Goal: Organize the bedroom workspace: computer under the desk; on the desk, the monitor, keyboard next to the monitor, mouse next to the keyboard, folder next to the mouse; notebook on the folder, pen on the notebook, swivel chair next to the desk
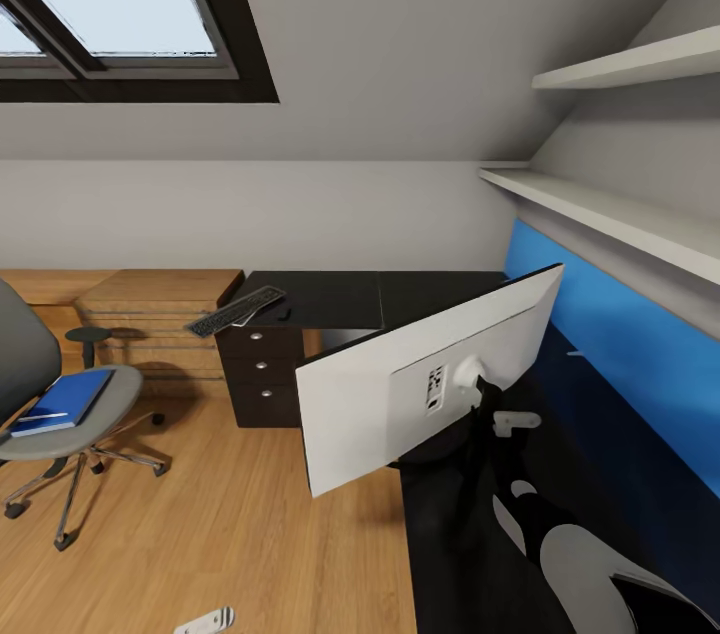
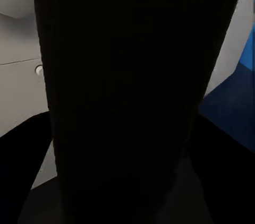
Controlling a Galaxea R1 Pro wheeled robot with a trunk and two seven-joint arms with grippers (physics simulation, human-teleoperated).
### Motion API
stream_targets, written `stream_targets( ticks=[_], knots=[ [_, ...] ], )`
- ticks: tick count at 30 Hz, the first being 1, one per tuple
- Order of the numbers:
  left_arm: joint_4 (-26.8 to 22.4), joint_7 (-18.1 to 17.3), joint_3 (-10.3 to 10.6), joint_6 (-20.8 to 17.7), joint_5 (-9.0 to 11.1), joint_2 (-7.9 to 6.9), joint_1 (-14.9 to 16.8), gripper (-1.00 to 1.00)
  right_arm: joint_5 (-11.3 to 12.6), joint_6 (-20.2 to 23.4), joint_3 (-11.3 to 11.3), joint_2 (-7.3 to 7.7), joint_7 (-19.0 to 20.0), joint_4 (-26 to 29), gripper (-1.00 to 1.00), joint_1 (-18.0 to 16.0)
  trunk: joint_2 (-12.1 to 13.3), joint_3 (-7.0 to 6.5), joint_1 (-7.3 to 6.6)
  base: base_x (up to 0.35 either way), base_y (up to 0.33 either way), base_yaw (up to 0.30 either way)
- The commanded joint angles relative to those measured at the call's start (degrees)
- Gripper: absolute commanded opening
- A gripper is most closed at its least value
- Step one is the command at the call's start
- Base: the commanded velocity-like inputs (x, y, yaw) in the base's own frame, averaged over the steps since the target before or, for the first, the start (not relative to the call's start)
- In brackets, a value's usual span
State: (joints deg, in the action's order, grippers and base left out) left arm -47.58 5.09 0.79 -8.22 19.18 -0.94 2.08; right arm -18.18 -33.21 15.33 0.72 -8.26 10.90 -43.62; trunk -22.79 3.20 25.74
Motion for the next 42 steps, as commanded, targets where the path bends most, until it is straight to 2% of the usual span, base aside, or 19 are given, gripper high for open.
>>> stream_targets(
  ticks=[1,42],
  knots=[
    [-0.11,0.28,0.09,-0.31,0.51,-0.02,0.03,1.00,-0.61,-0.16,0.05,-0.01,-0.27,-0.10,-1.00,-0.07,-0.13,0.14,0.04,0.000,0.000,0.000],
    [-0.09,0.12,0.09,-0.31,0.60,-0.11,0.03,1.00,-0.65,-0.07,-0.04,-0.08,-0.10,0.04,-1.00,-0.07,-0.13,0.14,0.04,0.000,0.000,0.000]
  ],
)
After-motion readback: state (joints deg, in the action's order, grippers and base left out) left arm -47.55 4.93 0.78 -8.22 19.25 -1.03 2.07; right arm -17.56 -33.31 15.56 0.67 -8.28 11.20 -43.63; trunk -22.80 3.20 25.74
